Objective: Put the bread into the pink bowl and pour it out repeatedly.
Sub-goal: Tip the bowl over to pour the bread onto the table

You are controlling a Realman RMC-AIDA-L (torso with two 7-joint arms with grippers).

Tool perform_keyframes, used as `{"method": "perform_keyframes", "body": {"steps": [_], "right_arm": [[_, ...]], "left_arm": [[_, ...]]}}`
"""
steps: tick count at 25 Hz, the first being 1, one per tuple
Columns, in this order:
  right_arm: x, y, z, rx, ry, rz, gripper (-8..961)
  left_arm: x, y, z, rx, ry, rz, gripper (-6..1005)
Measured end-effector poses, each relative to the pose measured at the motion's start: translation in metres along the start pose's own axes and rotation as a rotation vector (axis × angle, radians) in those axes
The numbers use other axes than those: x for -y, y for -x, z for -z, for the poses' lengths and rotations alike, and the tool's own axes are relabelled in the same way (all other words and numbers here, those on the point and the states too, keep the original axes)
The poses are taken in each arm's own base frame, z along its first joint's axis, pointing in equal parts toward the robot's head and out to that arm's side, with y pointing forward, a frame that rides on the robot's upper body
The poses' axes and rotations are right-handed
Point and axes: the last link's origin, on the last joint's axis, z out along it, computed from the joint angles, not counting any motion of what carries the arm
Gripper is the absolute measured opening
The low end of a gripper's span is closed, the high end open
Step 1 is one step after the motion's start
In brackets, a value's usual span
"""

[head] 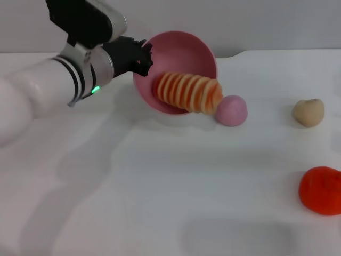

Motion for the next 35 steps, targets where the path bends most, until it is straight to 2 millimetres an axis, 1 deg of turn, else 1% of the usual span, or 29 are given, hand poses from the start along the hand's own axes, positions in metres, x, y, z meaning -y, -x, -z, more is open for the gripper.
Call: {"method": "perform_keyframes", "body": {"steps": [6,10,13,20,29,35], "right_arm": [[0.002,0.001,-0.005,0.006,-0.012,0.001,577],[0.002,0.002,-0.006,0.009,-0.015,-0.003,576],[0.000,0.003,-0.006,0.010,-0.008,-0.005,576],[-0.005,0.002,-0.003,0.006,0.007,-0.012,576],[-0.009,0.001,0.000,0.000,0.018,-0.037,576],[-0.010,0.000,0.001,-0.004,0.022,-0.063,576]], "left_arm": [[-0.016,0.008,0.008,-0.081,-0.063,-0.094,46],[-0.032,0.015,0.013,-0.132,-0.095,-0.206,46],[-0.039,0.019,0.016,-0.155,-0.118,-0.289,46],[-0.048,0.024,0.020,-0.168,-0.142,-0.444,46],[-0.064,0.029,0.025,-0.216,-0.207,-0.712,46],[-0.064,0.024,0.029,-0.249,-0.274,-0.796,46]]}}
